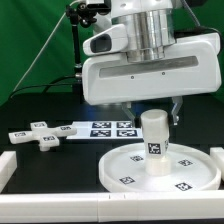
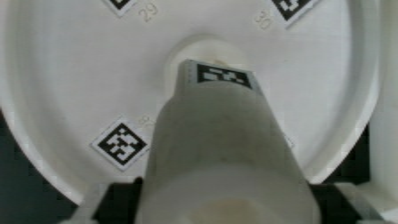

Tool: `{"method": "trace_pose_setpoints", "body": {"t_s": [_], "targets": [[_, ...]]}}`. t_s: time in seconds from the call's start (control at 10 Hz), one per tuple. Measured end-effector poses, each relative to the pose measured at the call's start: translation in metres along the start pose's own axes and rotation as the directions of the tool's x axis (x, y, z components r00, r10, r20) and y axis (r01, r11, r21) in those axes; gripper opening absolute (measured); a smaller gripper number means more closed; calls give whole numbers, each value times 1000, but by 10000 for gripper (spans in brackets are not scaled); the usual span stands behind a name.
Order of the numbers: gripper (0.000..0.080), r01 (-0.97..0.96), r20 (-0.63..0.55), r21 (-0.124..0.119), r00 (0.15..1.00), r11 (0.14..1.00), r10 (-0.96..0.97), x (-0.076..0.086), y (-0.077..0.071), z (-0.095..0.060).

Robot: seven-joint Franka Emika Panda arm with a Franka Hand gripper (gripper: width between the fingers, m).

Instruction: Assemble round table

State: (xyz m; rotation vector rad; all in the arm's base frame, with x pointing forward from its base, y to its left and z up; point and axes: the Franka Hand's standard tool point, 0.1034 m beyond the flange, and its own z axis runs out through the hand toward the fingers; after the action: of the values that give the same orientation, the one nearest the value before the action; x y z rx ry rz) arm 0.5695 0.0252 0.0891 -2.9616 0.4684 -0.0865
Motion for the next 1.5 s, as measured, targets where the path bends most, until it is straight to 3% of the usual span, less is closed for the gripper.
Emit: {"method": "trace_pose_setpoints", "body": {"t_s": [0.2, 0.4, 1.0, 1.1, 1.2, 1.3, 1.5], "targets": [[407, -165, -24, 5, 986, 986, 165, -3, 2, -1], [407, -423, -20, 32, 906, 906, 423, -8, 1, -2], [407, -702, 12, 50, 711, 710, 703, -9, 3, -1], [407, -757, 21, 50, 653, 651, 757, -9, 2, -1], [408, -874, 34, 39, 485, 484, 874, -13, -4, 0], [408, -905, 46, 40, 425, 423, 904, -14, -7, 0], [409, -991, 101, 34, 133, 130, 986, -14, -8, 2]]}}
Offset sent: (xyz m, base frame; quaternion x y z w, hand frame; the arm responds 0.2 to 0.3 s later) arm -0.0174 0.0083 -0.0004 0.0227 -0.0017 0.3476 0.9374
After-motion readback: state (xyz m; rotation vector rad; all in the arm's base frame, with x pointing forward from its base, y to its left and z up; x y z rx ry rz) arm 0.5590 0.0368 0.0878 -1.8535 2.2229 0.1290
